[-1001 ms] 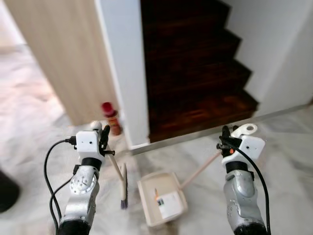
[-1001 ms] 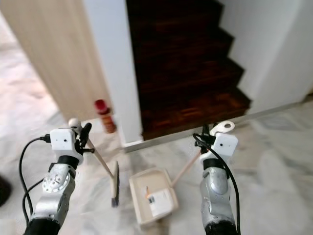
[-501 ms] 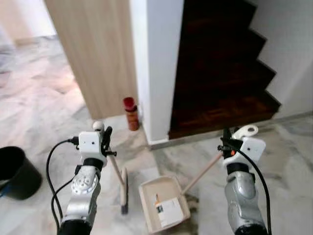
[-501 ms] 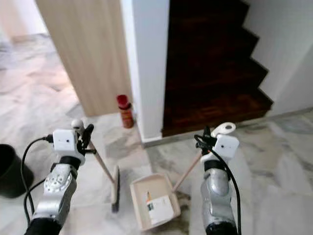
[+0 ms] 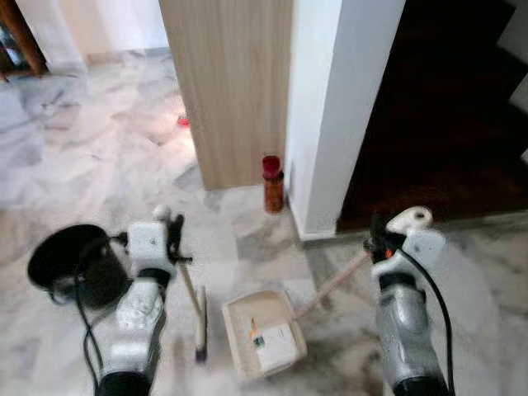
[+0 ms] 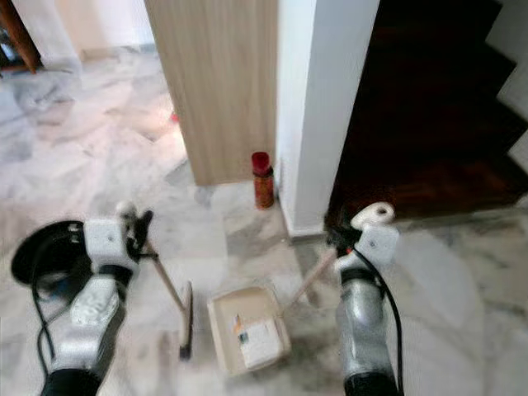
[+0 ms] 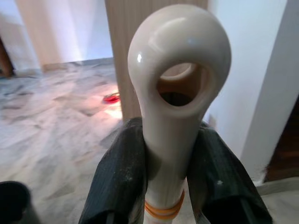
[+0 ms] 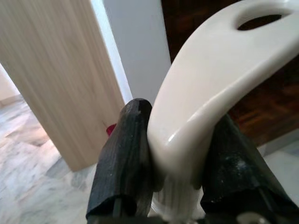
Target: Sweep floor
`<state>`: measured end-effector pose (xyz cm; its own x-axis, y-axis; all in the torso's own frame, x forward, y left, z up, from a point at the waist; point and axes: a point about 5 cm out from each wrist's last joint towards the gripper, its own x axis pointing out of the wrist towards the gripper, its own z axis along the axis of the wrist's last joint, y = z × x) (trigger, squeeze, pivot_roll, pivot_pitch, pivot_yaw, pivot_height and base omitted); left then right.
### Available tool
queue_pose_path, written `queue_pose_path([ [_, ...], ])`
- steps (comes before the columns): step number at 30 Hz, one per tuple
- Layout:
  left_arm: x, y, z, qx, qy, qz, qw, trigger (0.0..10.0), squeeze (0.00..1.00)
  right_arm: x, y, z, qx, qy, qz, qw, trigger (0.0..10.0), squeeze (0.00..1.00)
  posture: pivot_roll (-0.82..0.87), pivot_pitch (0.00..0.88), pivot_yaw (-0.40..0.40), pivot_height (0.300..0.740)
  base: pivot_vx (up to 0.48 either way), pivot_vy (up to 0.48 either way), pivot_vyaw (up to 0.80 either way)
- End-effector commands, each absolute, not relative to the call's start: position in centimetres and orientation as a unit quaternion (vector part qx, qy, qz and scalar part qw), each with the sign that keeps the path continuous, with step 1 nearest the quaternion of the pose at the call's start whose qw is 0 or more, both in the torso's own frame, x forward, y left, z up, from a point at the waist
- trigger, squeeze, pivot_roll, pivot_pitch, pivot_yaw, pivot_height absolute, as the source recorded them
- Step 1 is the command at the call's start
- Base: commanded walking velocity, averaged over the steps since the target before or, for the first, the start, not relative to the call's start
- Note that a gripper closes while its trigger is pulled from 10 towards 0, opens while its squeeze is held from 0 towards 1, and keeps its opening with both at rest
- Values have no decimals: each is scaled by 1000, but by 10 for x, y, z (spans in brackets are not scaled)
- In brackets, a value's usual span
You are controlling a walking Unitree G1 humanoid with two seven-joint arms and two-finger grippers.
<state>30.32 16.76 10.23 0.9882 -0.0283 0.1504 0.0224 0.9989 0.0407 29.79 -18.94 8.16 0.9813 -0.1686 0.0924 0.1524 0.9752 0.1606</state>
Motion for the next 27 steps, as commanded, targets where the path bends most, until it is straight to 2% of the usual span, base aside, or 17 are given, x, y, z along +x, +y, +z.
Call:
queue_pose_path([
  [1, 305, 171, 115, 19, -104, -10, 994, 10000, 0, 302, -187, 92, 74, -77, -76, 991, 10000, 0, -71, 29, 9, 740, 0, 322, 0],
  [11, 305, 170, 115, 20, -104, -11, 994, 10000, 0, 302, -188, 93, 71, -78, -76, 992, 10000, 0, -70, 34, 8, 740, 0, 322, 0],
  [19, 305, 169, 115, 20, -104, -13, 994, 10000, 0, 302, -187, 94, 70, -81, -75, 991, 10000, 0, -72, 35, 8, 740, 0, 322, 611],
  [27, 305, 169, 115, 19, -104, -14, 994, 10000, 0, 302, -188, 93, 76, -80, -77, 991, 10000, 0, -71, 33, 9, 740, 0, 320, 0],
])
